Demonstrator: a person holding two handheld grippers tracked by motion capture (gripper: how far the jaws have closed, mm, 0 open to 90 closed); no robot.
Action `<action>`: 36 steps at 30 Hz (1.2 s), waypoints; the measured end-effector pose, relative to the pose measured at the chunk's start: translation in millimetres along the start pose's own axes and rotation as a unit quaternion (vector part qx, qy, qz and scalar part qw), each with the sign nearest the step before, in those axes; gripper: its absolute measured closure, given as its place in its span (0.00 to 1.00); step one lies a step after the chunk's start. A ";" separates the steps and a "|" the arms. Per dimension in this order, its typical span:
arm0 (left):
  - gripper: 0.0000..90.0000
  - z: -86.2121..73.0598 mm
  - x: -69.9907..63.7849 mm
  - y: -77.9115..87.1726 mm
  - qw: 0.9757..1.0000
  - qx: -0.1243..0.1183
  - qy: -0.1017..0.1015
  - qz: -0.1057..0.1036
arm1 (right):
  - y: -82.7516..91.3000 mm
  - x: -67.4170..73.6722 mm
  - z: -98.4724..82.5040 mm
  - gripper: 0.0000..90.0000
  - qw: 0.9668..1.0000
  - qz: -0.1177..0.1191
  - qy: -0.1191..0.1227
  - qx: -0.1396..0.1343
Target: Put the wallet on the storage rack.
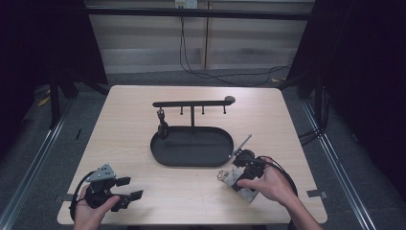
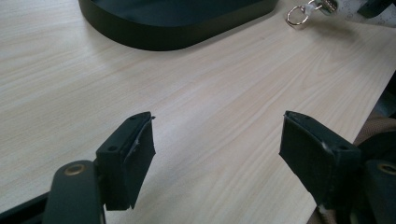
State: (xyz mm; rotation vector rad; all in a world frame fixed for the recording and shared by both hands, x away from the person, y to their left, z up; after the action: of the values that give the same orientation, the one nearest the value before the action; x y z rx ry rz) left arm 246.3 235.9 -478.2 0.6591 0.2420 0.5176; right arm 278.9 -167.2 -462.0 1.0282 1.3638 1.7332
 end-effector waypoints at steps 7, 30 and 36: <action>0.29 -0.1 0.2 -0.3 1.000 0.002 -0.003 -0.002 | 5.9 -1.0 5.4 0.38 1.000 0.006 0.003 0.020; 0.25 -1.2 3.0 -3.2 1.000 0.003 0.007 -0.010 | 35.8 -7.1 33.2 0.38 1.000 0.007 0.000 0.019; 0.24 -0.3 3.8 -2.0 1.000 -0.004 0.003 -0.005 | 39.7 -10.7 40.1 0.38 1.000 0.010 -0.009 0.021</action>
State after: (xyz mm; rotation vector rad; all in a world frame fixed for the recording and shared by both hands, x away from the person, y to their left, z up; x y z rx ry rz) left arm 250.2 236.7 -480.0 0.6485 0.2481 0.5105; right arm 317.7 -167.6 -419.6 1.0822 1.3867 1.7130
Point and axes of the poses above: each handheld gripper's, and its own axes: y roughly backward along the jaws, z roughly out of its top, x roughly to its left, the point moved 3 cm from there along -y, roughly forward along the jaws, and after that the axes turned 15 degrees about -y, right-handed, at the moved point
